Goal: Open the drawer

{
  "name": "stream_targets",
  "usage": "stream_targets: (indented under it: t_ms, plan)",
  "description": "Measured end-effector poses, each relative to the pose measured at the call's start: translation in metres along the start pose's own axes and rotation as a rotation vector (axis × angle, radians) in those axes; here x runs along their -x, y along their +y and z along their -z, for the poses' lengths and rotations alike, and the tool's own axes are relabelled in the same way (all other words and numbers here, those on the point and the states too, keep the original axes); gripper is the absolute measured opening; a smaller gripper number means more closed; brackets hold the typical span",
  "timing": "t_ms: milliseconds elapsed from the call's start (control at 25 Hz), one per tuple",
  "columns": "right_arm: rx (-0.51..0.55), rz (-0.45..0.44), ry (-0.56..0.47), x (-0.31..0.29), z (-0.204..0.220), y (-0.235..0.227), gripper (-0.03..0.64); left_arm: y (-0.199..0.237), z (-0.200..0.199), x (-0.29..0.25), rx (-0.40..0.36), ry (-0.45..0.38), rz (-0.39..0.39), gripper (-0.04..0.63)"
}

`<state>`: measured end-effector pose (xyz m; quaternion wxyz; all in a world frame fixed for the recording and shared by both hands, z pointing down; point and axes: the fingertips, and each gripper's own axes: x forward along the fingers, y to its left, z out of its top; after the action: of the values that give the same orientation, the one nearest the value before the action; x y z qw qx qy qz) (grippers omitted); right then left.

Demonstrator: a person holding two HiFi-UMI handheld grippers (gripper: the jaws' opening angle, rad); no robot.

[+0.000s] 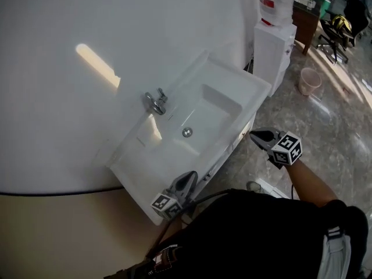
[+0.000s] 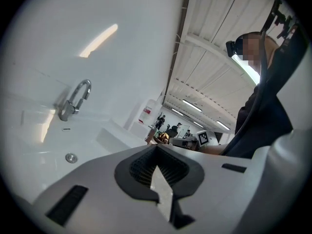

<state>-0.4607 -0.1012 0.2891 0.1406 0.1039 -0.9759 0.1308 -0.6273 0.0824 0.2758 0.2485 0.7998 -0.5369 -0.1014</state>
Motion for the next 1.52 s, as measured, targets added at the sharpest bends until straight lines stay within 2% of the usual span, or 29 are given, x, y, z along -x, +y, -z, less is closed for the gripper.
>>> stream_targets:
  t_ms: [280,520,640,880,1200,1520]
  plan:
    - [-0.086,0.055,-0.016,0.026,0.045,-0.051,0.002,-0.027,0.036,-0.080,-0.001,0.158,0.080,0.000]
    - [-0.090,0.096,-0.008,0.017,0.088,-0.088,0.003,-0.021,0.078,-0.132,-0.007,0.277,0.131,0.000]
    - [-0.119,0.112,0.003,0.012,0.119,-0.112,0.003,-0.020,0.108,-0.159,-0.015,0.343,0.149,0.000]
    - [-0.166,0.142,0.065,-0.012,0.197,-0.161,0.003,-0.008,0.175,-0.202,0.019,0.470,0.156,0.000]
    - [-0.145,0.149,0.143,-0.054,0.296,-0.224,0.008,0.027,0.276,-0.269,0.058,0.555,0.164,0.000]
    - [-0.196,0.158,0.205,-0.083,0.397,-0.251,0.027,0.052,0.365,-0.303,0.072,0.664,0.165,0.000]
